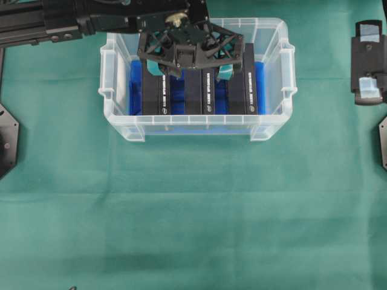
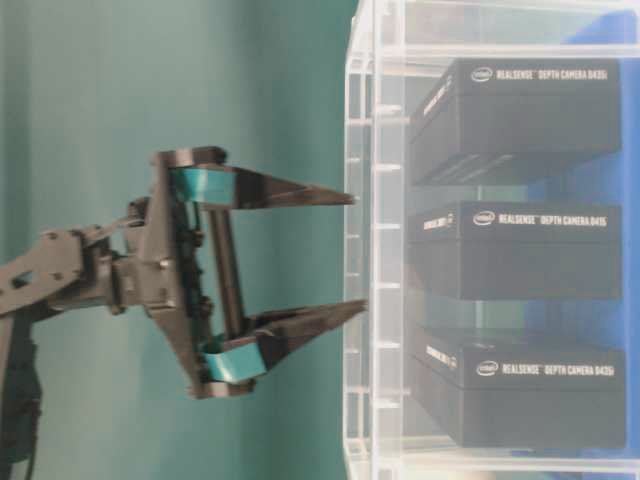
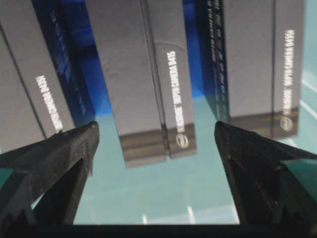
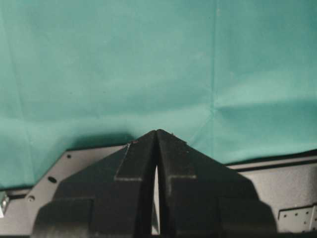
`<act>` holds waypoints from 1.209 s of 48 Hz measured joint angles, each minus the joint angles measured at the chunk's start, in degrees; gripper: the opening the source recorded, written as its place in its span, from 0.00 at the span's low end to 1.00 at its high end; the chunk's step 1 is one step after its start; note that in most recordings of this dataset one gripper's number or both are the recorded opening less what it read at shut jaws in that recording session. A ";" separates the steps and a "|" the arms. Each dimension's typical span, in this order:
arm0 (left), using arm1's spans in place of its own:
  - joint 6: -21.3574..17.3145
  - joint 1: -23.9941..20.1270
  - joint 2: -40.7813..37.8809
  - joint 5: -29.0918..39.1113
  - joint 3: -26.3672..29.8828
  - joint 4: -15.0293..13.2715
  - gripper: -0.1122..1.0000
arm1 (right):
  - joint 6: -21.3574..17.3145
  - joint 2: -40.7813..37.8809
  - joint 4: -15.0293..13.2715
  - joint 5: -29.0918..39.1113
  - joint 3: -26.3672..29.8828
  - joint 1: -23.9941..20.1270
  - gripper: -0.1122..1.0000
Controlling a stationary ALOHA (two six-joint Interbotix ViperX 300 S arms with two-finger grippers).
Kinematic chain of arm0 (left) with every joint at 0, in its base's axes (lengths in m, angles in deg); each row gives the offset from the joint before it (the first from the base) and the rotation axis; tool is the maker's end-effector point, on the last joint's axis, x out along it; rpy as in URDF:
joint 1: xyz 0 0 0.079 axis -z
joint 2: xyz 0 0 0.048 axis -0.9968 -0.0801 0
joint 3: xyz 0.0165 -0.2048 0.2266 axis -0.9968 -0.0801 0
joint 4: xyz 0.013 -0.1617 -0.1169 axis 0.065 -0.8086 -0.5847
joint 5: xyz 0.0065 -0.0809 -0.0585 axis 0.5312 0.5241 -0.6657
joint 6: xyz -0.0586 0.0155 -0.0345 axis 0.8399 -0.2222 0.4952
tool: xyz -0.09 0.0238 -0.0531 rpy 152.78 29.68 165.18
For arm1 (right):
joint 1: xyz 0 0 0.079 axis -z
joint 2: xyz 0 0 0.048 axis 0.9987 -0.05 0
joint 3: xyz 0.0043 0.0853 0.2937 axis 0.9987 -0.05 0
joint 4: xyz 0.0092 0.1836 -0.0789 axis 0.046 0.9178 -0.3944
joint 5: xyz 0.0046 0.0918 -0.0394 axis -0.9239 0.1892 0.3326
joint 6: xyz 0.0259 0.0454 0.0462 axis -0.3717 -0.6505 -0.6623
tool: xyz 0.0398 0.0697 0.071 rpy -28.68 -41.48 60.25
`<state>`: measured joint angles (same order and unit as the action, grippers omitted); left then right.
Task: Take the box out of the case with the left arm.
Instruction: 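Lower the left gripper and close it on the middle box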
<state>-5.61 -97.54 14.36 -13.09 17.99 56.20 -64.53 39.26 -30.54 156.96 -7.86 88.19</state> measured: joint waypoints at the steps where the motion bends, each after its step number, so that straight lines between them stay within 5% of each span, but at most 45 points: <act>1: 0.26 0.00 0.00 -0.53 -0.35 0.00 0.96 | -0.09 0.00 0.00 0.00 0.00 0.00 0.10; 58: 1.67 -0.97 -3.08 -11.25 -9.05 0.79 0.96 | 0.00 0.00 0.00 -2.11 -0.09 0.00 0.10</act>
<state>-3.94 -98.50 11.29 -24.34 8.94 56.99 -64.53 39.26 -30.54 154.85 -7.95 88.19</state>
